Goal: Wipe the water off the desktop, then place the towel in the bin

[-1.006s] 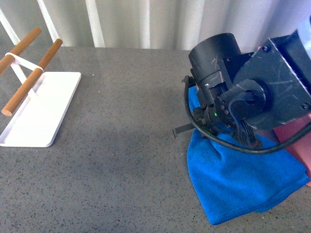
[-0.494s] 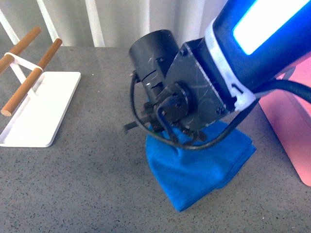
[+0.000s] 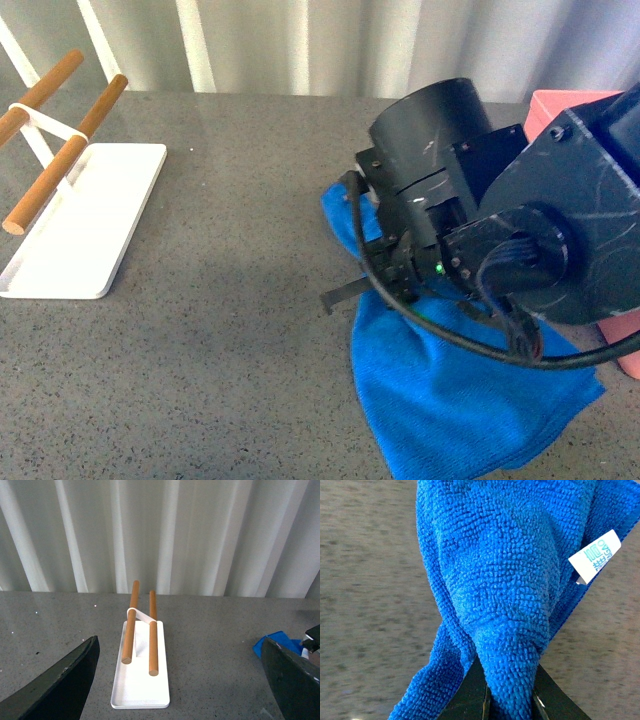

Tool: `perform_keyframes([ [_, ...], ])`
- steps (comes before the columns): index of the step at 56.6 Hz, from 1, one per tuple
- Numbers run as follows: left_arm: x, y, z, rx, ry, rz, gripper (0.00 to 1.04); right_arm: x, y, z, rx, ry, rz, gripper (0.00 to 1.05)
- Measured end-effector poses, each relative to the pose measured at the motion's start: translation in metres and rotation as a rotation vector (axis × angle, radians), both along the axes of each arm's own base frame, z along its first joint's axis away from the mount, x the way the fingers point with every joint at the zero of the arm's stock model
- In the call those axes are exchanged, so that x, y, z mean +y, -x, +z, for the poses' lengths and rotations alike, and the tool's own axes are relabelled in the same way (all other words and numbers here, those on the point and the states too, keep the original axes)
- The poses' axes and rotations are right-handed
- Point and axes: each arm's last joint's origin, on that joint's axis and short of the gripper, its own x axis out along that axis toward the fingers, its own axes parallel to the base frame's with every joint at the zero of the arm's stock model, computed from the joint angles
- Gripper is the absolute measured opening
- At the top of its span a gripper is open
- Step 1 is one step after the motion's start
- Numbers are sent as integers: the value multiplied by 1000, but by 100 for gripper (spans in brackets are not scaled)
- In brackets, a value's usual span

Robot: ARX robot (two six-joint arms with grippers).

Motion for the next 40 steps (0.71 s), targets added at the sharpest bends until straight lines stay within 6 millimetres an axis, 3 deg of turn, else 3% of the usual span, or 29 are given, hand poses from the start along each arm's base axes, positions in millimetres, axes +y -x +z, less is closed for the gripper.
perform_keyframes([
  [11, 0, 0, 0, 0, 0, 0, 98, -27, -23, 7, -15, 70, -81, 8],
  [20, 0, 0, 0, 0, 0, 0, 98, -29, -40, 20, -66, 24, -96, 8],
  [33, 0, 0, 0, 0, 0, 0, 98, 12, -37, 67, -177, -188, 45, 8],
  [40, 0, 0, 0, 0, 0, 0, 98, 37, -25, 106, -289, -276, 123, 8],
])
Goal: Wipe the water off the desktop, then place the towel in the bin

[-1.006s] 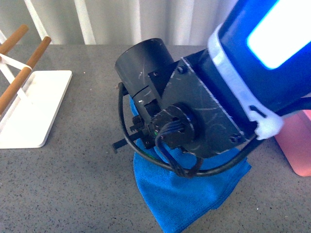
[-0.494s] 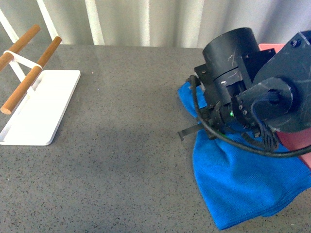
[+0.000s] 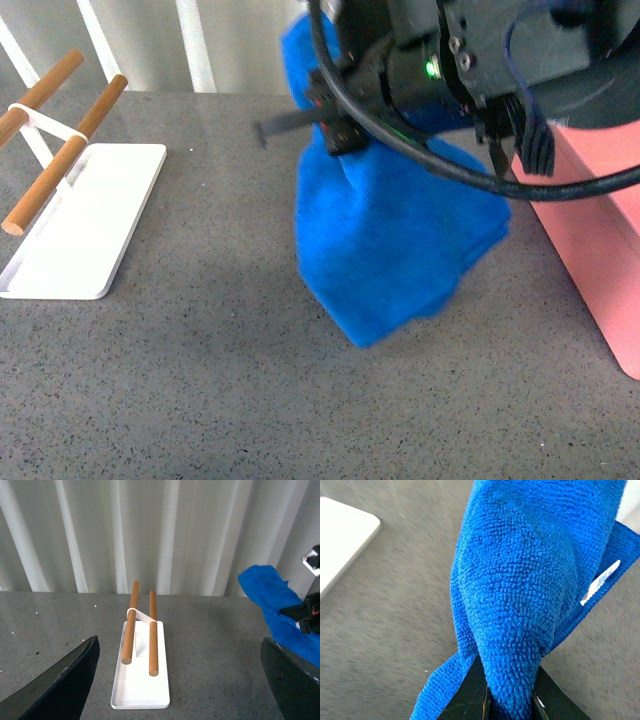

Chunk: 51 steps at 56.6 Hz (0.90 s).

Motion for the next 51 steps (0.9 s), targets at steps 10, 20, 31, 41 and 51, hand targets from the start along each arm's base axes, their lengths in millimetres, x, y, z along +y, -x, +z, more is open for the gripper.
perform_keyframes([
  [10, 0, 0, 0, 0, 0, 0, 98, 9, 21, 52, -160, -37, -15, 8],
  [20, 0, 0, 0, 0, 0, 0, 98, -29, 40, 124, -357, -18, -205, 8],
  [31, 0, 0, 0, 0, 0, 0, 98, -94, 56, 170, -476, 47, -444, 8],
  [41, 0, 0, 0, 0, 0, 0, 98, -147, 67, 163, -466, 129, -557, 8],
  [51, 0, 0, 0, 0, 0, 0, 98, -190, 52, 130, -423, 173, -613, 8],
])
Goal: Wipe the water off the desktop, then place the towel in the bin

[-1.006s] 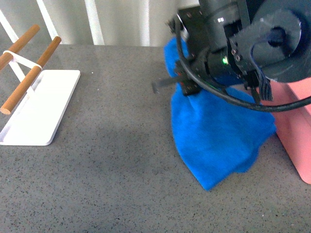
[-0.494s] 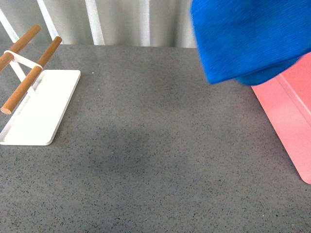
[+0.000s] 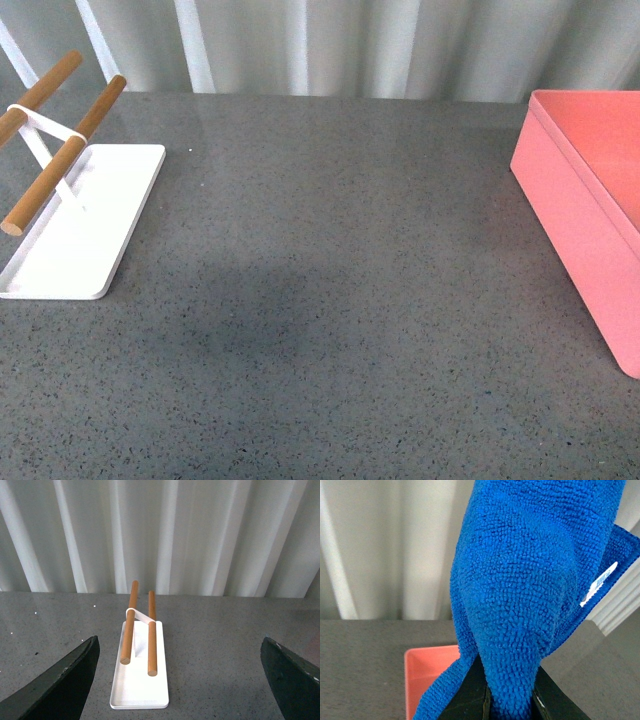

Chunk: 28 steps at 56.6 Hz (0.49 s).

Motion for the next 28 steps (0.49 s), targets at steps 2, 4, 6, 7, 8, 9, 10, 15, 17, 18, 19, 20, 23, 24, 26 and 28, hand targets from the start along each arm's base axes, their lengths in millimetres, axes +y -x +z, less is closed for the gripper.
perform_keyframes([
  [2, 0, 0, 0, 0, 0, 0, 98, -7, -3, -5, 10, -1, -14, 8],
  [4, 0, 0, 0, 0, 0, 0, 98, -16, -7, -11, 15, -3, -32, 8],
  [6, 0, 0, 0, 0, 0, 0, 98, -22, -9, -14, 16, -6, -45, 8],
  [7, 0, 0, 0, 0, 0, 0, 98, -24, -9, -15, 17, -7, -49, 8],
  [8, 0, 0, 0, 0, 0, 0, 98, -28, -10, -16, 18, -10, -56, 8],
  [9, 0, 0, 0, 0, 0, 0, 98, -32, -11, -17, 20, -14, -64, 8],
  [10, 0, 0, 0, 0, 0, 0, 98, -33, -11, -17, 20, -16, -65, 8],
  [15, 0, 0, 0, 0, 0, 0, 98, -44, -11, -16, -3, -26, -84, 8],
  [17, 0, 0, 0, 0, 0, 0, 98, -46, -11, -15, -14, -27, -89, 8],
  [18, 0, 0, 0, 0, 0, 0, 98, -48, -11, -15, -20, -26, -93, 8],
  [19, 0, 0, 0, 0, 0, 0, 98, -48, -11, -15, -21, -27, -95, 8],
  [20, 0, 0, 0, 0, 0, 0, 98, -49, -11, -14, -23, -26, -96, 8],
  [23, 0, 0, 0, 0, 0, 0, 98, -50, -12, -16, -26, -23, -96, 8],
  [24, 0, 0, 0, 0, 0, 0, 98, -51, -13, -18, -24, -21, -95, 8],
  [26, 0, 0, 0, 0, 0, 0, 98, -52, -14, -21, -17, -20, -90, 8],
  [28, 0, 0, 0, 0, 0, 0, 98, -53, -17, -28, 9, -16, -81, 9],
])
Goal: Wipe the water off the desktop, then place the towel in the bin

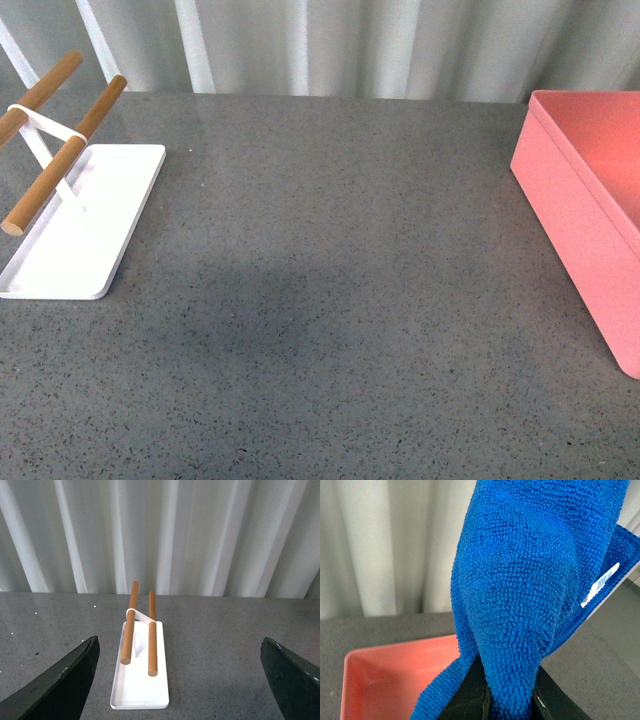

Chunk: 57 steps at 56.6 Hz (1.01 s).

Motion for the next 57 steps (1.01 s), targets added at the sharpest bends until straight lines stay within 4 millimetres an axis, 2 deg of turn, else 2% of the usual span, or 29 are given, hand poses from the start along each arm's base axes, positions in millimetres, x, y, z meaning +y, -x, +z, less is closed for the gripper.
perform_keyframes([
  [7, 0, 0, 0, 0, 0, 0, 98, -2, -5, -27, 97, 9, 3, 36],
  [19, 0, 0, 0, 0, 0, 0, 98, -3, -4, -25, 95, 12, -1, 83],
  [26, 0, 0, 0, 0, 0, 0, 98, -3, -4, -25, 94, 12, -1, 100],
  [30, 0, 0, 0, 0, 0, 0, 98, -3, -4, -25, 95, 14, -1, 97],
  [57, 0, 0, 0, 0, 0, 0, 98, -3, -4, -25, 94, 13, -1, 98],
])
